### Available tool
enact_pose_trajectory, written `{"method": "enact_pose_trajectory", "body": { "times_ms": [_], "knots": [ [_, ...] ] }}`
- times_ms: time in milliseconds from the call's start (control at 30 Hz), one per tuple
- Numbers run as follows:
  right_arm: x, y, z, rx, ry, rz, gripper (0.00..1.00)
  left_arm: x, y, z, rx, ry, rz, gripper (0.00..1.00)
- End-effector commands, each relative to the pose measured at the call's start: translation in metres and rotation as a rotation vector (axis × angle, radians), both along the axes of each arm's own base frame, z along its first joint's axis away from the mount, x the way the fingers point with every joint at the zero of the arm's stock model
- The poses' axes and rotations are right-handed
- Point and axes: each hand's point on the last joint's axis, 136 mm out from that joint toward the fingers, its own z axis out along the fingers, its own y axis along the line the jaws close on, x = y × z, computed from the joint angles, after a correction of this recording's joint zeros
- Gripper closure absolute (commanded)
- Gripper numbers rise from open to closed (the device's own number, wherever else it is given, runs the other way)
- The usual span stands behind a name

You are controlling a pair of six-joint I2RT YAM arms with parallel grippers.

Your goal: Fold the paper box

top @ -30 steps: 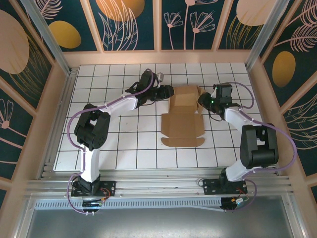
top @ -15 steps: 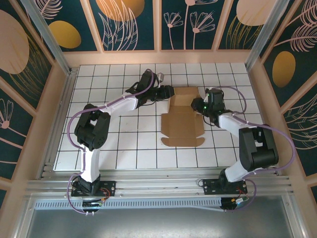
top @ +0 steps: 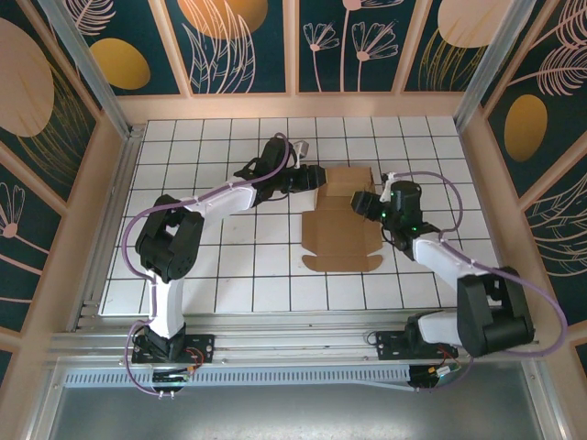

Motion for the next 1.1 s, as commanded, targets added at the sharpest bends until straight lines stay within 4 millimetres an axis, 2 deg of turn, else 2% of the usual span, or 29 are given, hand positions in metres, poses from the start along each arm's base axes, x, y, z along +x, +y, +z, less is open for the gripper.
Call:
{"method": "enact_pose_trajectory", "body": {
  "times_ms": [0, 100, 133, 167, 233, 300, 400, 467, 500, 600, 700, 800, 1067],
  "knots": [
    [-0.008, -0.001, 0.028, -0.049, -0.103, 0.033, 0.29, -0.018, 0.008, -0.033, 0.099, 0.088, -0.019, 0.55],
    [-0.014, -0.005, 0.064, -0.078, -0.223, 0.051, 0.21, -0.017, 0.006, -0.032, 0.106, 0.083, -0.026, 0.55],
    [-0.016, -0.006, 0.076, -0.109, -0.271, 0.065, 0.15, -0.016, 0.007, -0.031, 0.108, 0.081, -0.025, 0.55],
    [-0.017, -0.012, 0.088, -0.159, -0.324, 0.06, 0.08, -0.016, 0.006, -0.029, 0.109, 0.077, -0.027, 0.55],
    [-0.014, -0.034, 0.104, -0.283, -0.421, 0.001, 0.02, -0.015, 0.007, -0.027, 0.11, 0.069, -0.028, 0.55],
    [-0.006, -0.066, 0.098, -0.37, -0.448, -0.009, 0.02, -0.016, 0.006, -0.027, 0.112, 0.069, -0.033, 0.55],
    [0.008, -0.112, 0.076, -0.383, -0.364, -0.029, 0.03, -0.015, 0.006, -0.025, 0.114, 0.061, -0.039, 0.55],
    [0.011, -0.125, 0.057, -0.412, -0.307, 0.023, 0.03, -0.015, 0.006, -0.023, 0.12, 0.056, -0.042, 0.55],
    [0.01, -0.124, 0.049, -0.422, -0.288, 0.08, 0.05, -0.015, 0.006, -0.024, 0.12, 0.057, -0.042, 0.55],
    [0.005, -0.103, 0.023, -0.445, -0.247, 0.288, 0.08, -0.014, 0.004, -0.021, 0.111, 0.051, -0.046, 0.55],
    [0.003, -0.087, 0.007, -0.446, -0.225, 0.394, 0.11, -0.013, 0.001, -0.018, 0.104, 0.047, -0.055, 0.55],
    [0.004, -0.071, 0.001, -0.443, -0.244, 0.452, 0.12, -0.01, -0.001, -0.015, 0.1, 0.04, -0.058, 0.55],
    [0.012, -0.032, 0.001, -0.375, -0.303, 0.524, 0.18, -0.009, -0.002, -0.014, 0.094, 0.041, -0.058, 0.55]
  ]
}}
